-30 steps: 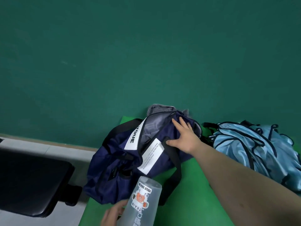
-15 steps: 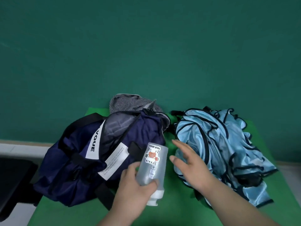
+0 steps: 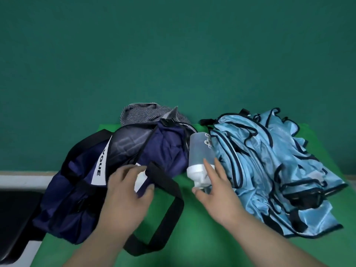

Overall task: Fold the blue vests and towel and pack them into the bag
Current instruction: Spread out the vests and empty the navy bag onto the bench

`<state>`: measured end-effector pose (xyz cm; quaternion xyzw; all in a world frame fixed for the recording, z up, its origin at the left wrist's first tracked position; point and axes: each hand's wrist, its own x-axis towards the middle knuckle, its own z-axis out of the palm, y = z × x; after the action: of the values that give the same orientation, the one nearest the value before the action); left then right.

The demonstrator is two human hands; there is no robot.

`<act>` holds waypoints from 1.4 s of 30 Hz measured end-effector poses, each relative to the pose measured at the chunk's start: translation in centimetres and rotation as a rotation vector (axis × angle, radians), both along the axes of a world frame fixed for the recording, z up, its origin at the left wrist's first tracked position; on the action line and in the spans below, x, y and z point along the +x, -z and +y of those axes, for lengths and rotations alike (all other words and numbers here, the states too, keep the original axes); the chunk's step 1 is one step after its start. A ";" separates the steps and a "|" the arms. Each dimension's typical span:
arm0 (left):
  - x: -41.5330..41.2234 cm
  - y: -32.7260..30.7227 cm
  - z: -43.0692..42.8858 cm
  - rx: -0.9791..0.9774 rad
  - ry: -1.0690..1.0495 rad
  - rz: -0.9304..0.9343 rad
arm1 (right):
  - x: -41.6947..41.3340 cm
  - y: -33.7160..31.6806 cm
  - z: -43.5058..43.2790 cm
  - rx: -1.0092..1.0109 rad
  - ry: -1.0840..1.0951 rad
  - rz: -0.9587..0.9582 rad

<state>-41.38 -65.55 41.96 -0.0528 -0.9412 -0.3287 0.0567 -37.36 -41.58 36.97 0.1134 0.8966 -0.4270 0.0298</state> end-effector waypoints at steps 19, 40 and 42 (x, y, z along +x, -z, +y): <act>0.7 5.9 -5.4 -0.180 0.045 -0.223 | -11.4 -0.7 -4.8 0.422 -0.065 -0.093; 10.3 10.5 -0.7 -0.066 0.225 0.322 | 2.2 2.2 -4.0 0.348 -0.182 0.153; 11.2 11.8 -0.4 -0.062 0.278 0.346 | 4.1 3.4 -3.8 0.357 -0.210 0.183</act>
<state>-30.20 -65.98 30.13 -0.2395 -0.9109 -0.2902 0.1695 -33.23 -45.36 33.61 -0.0164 0.9638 -0.2645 -0.0280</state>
